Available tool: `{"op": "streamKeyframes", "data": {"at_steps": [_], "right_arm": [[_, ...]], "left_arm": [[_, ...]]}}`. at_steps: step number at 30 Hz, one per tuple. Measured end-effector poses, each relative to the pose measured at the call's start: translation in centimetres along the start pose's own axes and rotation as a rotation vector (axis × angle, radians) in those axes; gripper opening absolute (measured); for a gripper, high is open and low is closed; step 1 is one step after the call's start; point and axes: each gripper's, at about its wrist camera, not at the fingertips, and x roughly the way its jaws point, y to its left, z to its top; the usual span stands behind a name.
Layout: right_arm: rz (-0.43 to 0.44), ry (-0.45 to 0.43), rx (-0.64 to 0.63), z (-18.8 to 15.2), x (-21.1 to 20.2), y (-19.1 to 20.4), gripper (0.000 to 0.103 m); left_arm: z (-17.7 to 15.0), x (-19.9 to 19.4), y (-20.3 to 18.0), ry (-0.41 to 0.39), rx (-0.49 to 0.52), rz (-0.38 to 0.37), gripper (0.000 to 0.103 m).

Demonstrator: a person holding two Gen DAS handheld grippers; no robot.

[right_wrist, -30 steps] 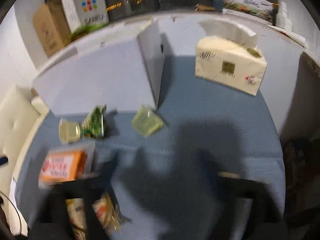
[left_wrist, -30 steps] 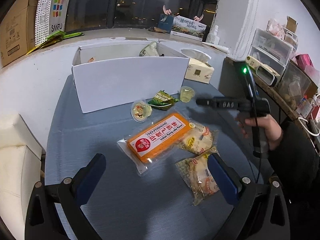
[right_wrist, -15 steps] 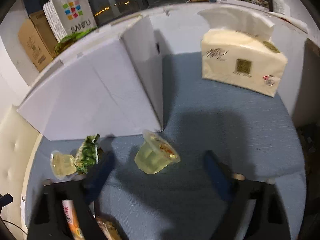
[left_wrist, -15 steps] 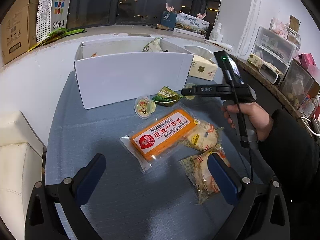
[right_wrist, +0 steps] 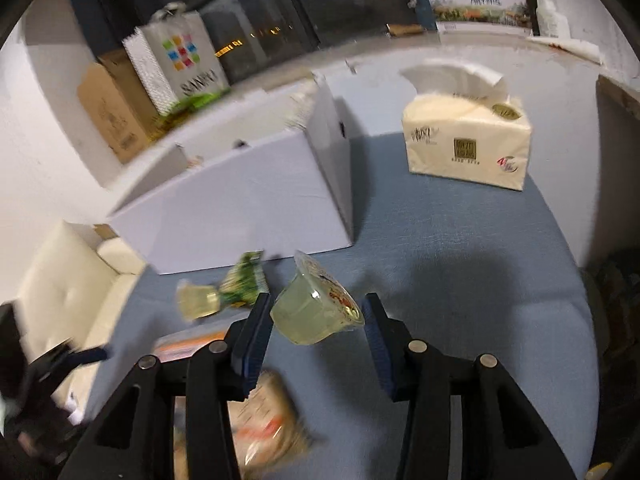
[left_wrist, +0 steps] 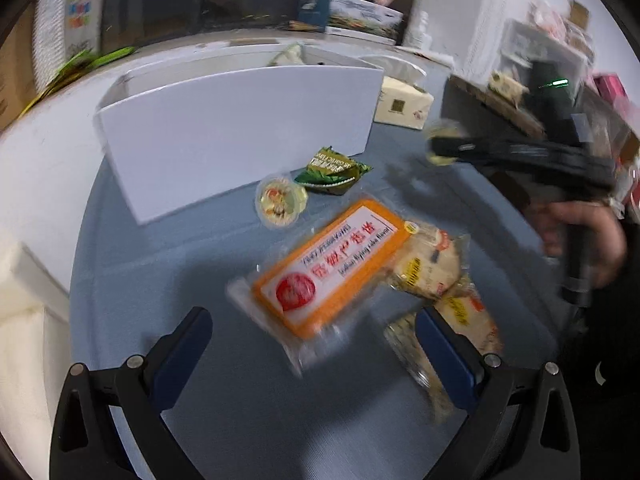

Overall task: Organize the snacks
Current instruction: 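Lift jelly cup with right tool while left tool grasps orange cake pack, then drop jelly cup from right tool into box while left tool drops orange pack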

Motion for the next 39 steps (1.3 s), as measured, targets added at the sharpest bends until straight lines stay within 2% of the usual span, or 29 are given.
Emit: {"op": "streamKeyframes", "data": {"at_steps": [4,7,10,13,16,18,20,21,23,24,30,33,36,39], "right_arm": [[0.034,-0.048,-0.020,-1.2,-3.6,1.0,0.050],[0.066,-0.073,-0.013,-1.8,-5.6,0.9,0.050],[0.064,-0.086,-0.018,-2.4,-6.7,1.0,0.050],[0.053,-0.091,-0.012,-2.8,-7.7,0.8,0.050],[0.046,-0.084,-0.012,-2.9,-7.6,0.7,0.050],[0.046,-0.076,-0.008,-3.1,-7.3,0.9,0.050],[0.054,-0.072,-0.011,-3.3,-7.1,1.2,0.050],[0.049,-0.071,-0.022,-3.3,-7.1,1.6,0.050],[0.052,-0.067,-0.036,-3.4,-6.9,2.1,0.050],[0.055,-0.066,-0.042,-3.4,-6.8,2.3,0.050],[0.074,-0.042,-0.073,-3.4,-5.7,4.1,0.050],[0.081,-0.042,-0.102,-3.2,-5.7,5.3,0.050],[0.098,-0.052,-0.138,-2.5,-5.7,6.7,0.050],[0.109,-0.073,-0.173,-0.4,-5.3,8.3,0.050]], "left_arm": [[1.2,2.3,0.1,0.028,0.095,-0.080,0.103],[2.2,3.7,-0.6,0.051,0.221,-0.080,0.103],[3.0,5.7,-0.8,0.112,0.301,-0.103,0.103],[3.2,7.2,-0.6,0.175,0.311,-0.181,0.103],[2.9,7.3,-0.9,0.162,0.353,-0.169,0.103],[3.2,6.9,-0.2,0.147,0.299,-0.166,0.092],[3.6,5.8,1.1,0.123,0.203,-0.232,0.060],[3.6,4.9,1.6,0.088,0.173,-0.242,0.054],[3.5,3.0,2.2,0.025,0.116,-0.244,0.018],[3.4,2.6,2.3,0.015,0.102,-0.252,0.015],[2.0,0.0,1.9,-0.032,0.055,-0.254,0.015],[2.1,-2.2,2.0,-0.088,0.013,-0.257,0.015],[2.6,-4.6,2.8,-0.159,-0.038,-0.245,0.015],[4.8,-6.8,3.3,-0.230,-0.056,-0.192,0.015]]}}
